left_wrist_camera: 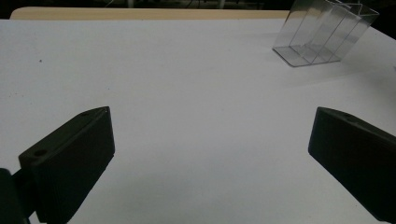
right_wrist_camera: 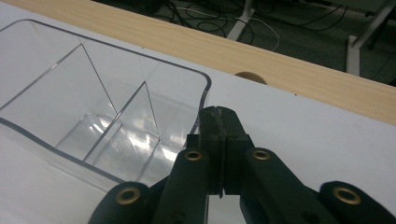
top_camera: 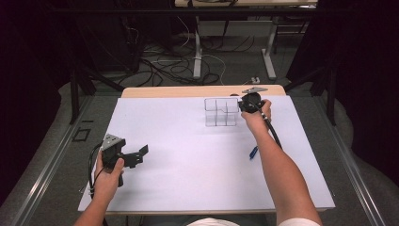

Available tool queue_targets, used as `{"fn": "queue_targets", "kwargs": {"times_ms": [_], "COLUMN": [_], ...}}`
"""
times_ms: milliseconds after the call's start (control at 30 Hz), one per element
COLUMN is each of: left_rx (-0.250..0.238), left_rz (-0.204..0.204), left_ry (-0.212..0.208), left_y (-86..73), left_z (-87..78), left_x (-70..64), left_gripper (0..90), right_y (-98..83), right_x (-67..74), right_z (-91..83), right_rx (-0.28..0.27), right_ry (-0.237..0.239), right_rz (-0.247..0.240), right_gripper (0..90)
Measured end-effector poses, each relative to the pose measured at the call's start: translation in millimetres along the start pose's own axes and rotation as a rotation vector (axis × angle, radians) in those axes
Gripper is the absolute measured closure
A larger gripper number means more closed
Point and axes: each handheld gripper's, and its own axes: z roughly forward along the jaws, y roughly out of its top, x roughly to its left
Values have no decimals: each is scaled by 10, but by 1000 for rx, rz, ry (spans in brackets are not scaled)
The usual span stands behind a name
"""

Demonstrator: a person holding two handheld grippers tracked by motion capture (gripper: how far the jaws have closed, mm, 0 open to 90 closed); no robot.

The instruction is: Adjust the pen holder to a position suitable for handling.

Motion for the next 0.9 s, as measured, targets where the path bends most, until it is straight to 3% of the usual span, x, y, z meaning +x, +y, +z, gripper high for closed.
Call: {"fn": "queue_targets", "kwargs": {"times_ms": [367, 900], "left_rx": [2, 3], "left_rz": [1, 0], "left_ry": [0, 0], "left_y": [-2, -2], "left_z": [-2, 2], "left_x": [7, 6], "left_gripper": [4, 4], "right_y": [-18, -38], "right_x": [-2, 67], "right_z": [38, 67], "right_rx": [5, 8], "right_ry": [-6, 3], "right_rz": [-14, 1], "right_gripper": [900, 900]}}
